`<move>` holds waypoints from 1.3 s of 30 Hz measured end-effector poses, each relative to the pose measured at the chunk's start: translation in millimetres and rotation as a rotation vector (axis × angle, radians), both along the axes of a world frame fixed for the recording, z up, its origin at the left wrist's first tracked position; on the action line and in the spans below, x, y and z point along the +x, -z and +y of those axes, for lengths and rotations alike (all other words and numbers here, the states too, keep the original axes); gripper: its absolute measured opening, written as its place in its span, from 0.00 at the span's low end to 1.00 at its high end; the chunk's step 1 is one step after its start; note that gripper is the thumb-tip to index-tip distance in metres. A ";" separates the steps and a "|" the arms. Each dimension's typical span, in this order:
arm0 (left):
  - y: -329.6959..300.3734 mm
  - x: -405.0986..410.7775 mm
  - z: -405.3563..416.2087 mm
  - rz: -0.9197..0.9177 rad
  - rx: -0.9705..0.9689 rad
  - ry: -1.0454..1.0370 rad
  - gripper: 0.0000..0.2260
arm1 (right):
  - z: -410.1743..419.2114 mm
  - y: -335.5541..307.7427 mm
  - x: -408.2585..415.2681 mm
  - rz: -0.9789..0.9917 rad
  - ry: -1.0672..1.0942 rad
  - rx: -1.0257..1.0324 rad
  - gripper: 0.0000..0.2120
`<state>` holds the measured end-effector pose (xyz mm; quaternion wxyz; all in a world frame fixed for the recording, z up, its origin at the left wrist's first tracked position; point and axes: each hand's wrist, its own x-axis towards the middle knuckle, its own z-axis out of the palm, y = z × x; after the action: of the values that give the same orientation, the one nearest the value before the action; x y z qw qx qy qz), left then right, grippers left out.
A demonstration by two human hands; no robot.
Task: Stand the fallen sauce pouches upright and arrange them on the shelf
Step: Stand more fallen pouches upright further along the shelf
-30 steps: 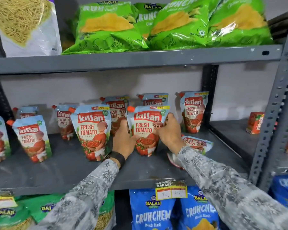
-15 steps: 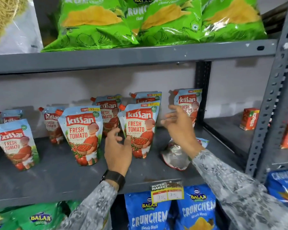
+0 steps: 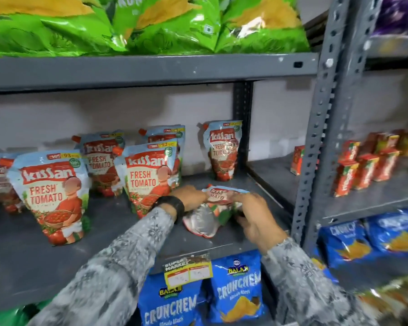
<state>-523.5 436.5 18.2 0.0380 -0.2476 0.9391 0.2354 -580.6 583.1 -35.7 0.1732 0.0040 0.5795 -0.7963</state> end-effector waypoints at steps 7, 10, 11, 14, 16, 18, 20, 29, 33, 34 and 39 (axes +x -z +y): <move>26.3 -1.8 -11.0 0.071 0.705 -0.275 0.10 | -0.7 -7.3 -9.3 -0.215 -0.088 0.002 0.20; 25.8 5.0 1.4 0.097 0.965 -0.296 0.08 | 5.9 -10.4 -17.7 -0.206 -0.137 0.052 0.20; 27.5 7.0 5.7 0.108 0.980 -0.303 0.08 | 8.7 -11.2 -20.5 -0.201 -0.164 0.079 0.21; 31.2 8.8 11.4 0.126 0.984 -0.325 0.05 | 10.2 -10.7 -26.0 -0.212 -0.202 0.117 0.22; 29.6 8.7 13.7 0.177 0.980 -0.333 0.07 | 7.9 -8.6 -27.9 -0.212 -0.191 0.063 0.26; 23.9 6.4 18.1 0.238 0.908 -0.336 0.12 | 7.2 -8.7 -29.5 -0.189 -0.153 -0.013 0.26; 14.4 4.6 25.9 0.311 0.805 -0.312 0.13 | 8.9 -16.9 -31.8 -0.133 -0.116 -0.041 0.26; 22.8 -26.9 40.6 0.863 0.385 -0.194 0.22 | 11.9 -37.8 -50.9 0.297 0.078 -0.106 0.32; 48.1 -30.5 51.5 0.946 0.313 -0.198 0.23 | 13.1 -9.7 -56.5 0.374 0.045 -0.113 0.31; 51.5 -31.6 51.9 0.955 0.323 -0.203 0.23 | 14.1 -5.6 -57.2 0.386 0.036 -0.122 0.31; 55.7 -34.3 52.2 0.988 0.459 -0.185 0.21 | 16.4 4.0 -61.2 0.417 -0.024 -0.119 0.30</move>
<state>-557.8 488.8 -37.5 -0.3749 -0.1747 0.7442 0.5245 -641.9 599.5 -39.7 0.0590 -0.1780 0.5550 -0.8105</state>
